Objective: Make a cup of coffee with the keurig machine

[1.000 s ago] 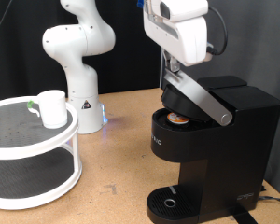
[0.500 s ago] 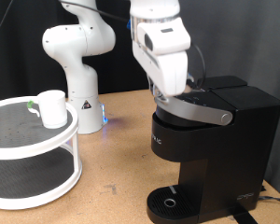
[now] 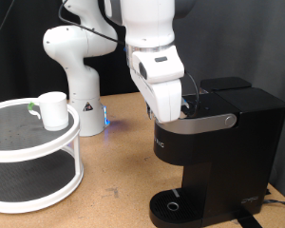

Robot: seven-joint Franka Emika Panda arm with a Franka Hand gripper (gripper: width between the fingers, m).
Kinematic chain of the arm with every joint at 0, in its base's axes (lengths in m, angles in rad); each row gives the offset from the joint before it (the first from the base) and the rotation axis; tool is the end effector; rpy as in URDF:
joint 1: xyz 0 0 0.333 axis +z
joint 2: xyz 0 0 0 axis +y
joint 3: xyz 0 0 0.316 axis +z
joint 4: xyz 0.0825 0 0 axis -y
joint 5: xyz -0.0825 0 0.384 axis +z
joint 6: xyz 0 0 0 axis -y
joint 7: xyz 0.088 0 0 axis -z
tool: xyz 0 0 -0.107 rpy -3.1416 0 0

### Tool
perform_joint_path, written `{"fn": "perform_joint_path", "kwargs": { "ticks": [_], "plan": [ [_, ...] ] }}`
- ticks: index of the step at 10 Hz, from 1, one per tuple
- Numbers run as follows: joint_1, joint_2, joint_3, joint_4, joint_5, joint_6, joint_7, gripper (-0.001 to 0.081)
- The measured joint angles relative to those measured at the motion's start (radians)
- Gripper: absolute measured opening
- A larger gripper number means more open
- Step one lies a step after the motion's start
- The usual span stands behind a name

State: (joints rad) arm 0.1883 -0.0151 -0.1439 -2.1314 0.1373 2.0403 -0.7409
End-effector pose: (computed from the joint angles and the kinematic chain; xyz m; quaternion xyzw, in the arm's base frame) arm 0.5278 0.0309 0.4085 -0.9337 -0.3507 0.0149 0.0703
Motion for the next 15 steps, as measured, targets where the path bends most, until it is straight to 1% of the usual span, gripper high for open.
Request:
{"fn": "perform_joint_path", "kwargs": {
  "ticks": [3,4,6,9,12,15],
  "plan": [
    [-0.002,0.000,-0.005,-0.001,0.031,0.000,-0.029,0.0000],
    [-0.005,0.000,-0.009,-0.002,0.057,0.005,-0.058,0.0000],
    [-0.012,-0.009,-0.020,-0.019,0.137,0.027,-0.150,0.0000],
    [-0.012,-0.029,-0.033,-0.030,0.209,0.033,-0.228,0.0000],
    [-0.012,-0.055,-0.041,-0.031,0.230,0.018,-0.256,0.0000],
    [-0.011,-0.065,-0.036,-0.030,0.204,-0.018,-0.232,0.0000]
  ]
}}
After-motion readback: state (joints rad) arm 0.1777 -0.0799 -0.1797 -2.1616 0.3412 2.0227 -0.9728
